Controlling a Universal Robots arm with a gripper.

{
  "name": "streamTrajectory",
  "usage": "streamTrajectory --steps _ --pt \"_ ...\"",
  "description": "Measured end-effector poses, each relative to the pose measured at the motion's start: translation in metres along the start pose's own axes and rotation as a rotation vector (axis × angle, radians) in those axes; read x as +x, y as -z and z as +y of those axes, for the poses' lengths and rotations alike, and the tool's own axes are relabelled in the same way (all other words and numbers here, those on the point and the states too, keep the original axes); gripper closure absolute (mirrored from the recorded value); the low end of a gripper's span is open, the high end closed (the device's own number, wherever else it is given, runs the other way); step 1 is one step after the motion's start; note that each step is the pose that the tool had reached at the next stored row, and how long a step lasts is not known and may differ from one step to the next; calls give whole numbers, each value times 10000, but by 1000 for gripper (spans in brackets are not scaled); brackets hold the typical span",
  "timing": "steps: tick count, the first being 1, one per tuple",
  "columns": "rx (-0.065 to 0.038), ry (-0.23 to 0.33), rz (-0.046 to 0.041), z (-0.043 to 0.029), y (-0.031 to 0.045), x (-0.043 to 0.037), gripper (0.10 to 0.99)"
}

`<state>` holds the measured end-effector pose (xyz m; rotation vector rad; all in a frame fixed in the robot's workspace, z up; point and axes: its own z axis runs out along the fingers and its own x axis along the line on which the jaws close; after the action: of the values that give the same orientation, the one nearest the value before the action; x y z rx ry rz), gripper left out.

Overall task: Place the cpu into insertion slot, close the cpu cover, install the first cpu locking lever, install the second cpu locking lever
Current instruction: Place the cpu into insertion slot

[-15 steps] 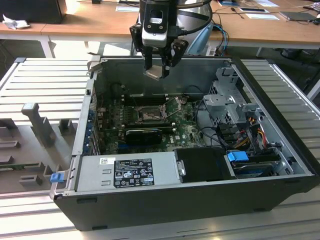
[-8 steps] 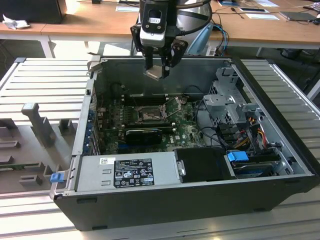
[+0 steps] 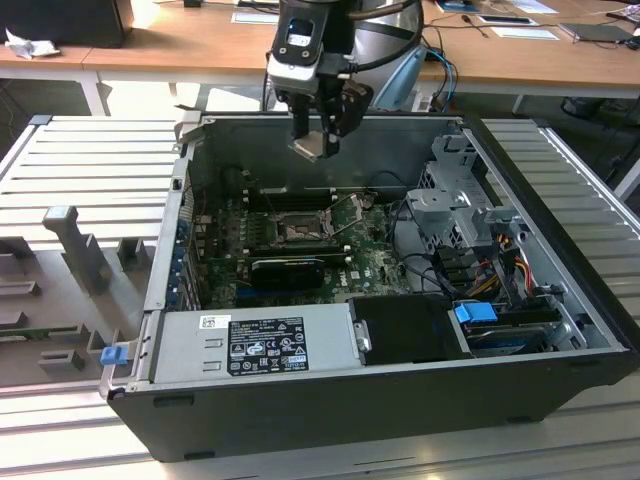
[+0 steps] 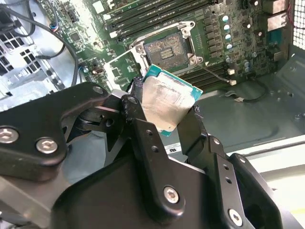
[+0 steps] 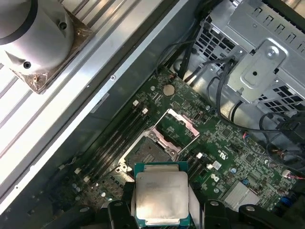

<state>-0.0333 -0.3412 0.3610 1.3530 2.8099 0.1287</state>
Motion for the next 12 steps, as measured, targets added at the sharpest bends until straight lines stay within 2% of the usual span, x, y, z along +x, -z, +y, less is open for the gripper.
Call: streamTrajectory --steps 12 --pt "-27 -1611 -136 -1 -16 0 553"
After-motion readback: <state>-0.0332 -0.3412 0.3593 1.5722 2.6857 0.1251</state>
